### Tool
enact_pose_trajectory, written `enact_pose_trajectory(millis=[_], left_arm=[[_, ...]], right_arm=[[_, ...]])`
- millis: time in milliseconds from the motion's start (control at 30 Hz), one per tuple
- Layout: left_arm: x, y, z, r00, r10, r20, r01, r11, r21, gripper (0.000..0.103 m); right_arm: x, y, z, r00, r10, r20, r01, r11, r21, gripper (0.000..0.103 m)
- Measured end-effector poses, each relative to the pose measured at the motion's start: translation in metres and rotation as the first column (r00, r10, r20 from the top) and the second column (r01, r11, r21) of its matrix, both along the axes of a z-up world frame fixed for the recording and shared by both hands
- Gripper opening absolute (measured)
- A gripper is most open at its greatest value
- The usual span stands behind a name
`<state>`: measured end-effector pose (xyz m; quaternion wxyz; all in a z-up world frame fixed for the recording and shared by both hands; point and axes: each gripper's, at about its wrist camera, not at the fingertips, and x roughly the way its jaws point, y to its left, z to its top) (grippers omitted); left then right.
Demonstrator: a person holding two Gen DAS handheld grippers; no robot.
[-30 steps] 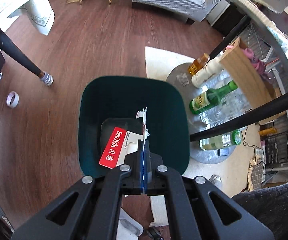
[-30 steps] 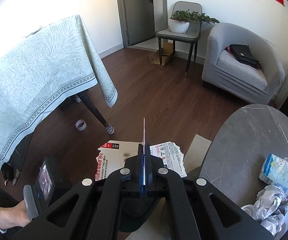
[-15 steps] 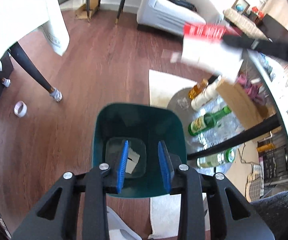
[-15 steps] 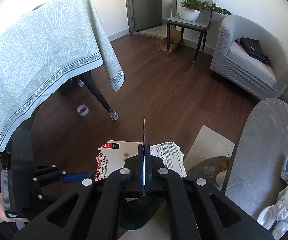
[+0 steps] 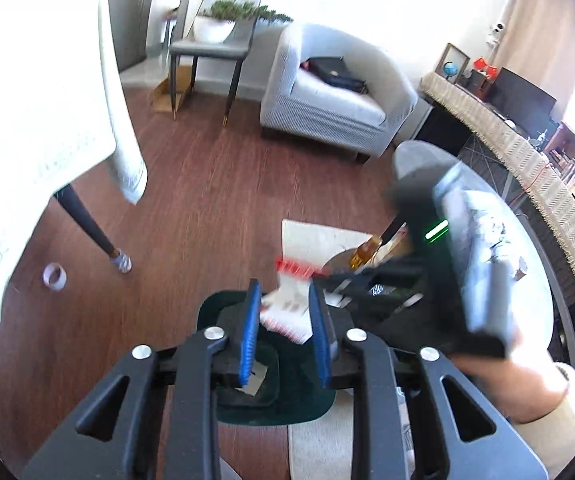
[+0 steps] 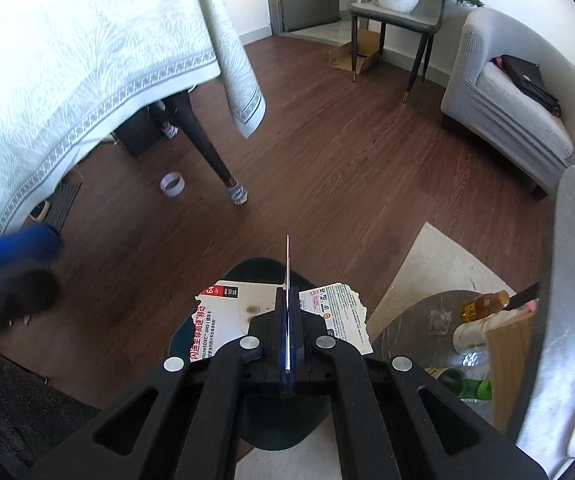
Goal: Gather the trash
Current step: 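Lower the right gripper into the bin and release the cardboard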
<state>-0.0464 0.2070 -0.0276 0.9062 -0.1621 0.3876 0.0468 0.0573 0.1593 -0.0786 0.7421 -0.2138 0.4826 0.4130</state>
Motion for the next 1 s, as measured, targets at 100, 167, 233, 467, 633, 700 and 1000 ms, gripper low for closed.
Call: enact_pose_trajectory(millis=[100, 167, 233, 467, 633, 700, 1000], left_arm=[[0.0, -0.012, 0.017, 0.999, -0.023, 0.042, 0.021, 0.999, 0.03, 0.02], [0.0, -0.019, 0.026, 0.997, -0.035, 0.066, 0.032, 0.998, 0.049, 0.019], [0.0, -0.025, 0.031, 0.995, -0.051, 0.082, 0.046, 0.997, 0.059, 0.019], [0.003, -0.037, 0.052, 0.988, -0.068, 0.136, 0.064, 0.997, 0.035, 0.019], [0.002, -0.041, 0.061, 0.984, -0.067, 0.165, 0.065, 0.998, 0.018, 0.019], [0.001, -0.041, 0.064, 0.982, -0.063, 0.176, 0.062, 0.998, 0.013, 0.019], [0.003, -0.043, 0.071, 0.978, -0.057, 0.199, 0.06, 0.998, -0.006, 0.018]], right_arm=[[-0.004, 0.002, -0.016, 1.0, 0.01, -0.025, -0.01, 1.0, -0.023, 0.001], [-0.007, 0.004, -0.028, 0.999, 0.017, -0.043, -0.018, 0.999, -0.039, 0.001], [-0.01, 0.007, -0.041, 0.998, 0.023, -0.06, -0.026, 0.998, -0.062, 0.001], [-0.02, 0.021, -0.089, 0.991, 0.043, -0.125, -0.061, 0.988, -0.14, 0.001], [-0.029, 0.021, -0.129, 0.985, 0.064, -0.161, -0.098, 0.972, -0.215, 0.001], [-0.032, 0.022, -0.139, 0.983, 0.072, -0.166, -0.11, 0.966, -0.232, 0.001], [-0.033, 0.018, -0.166, 0.985, 0.065, -0.162, -0.108, 0.958, -0.266, 0.005]])
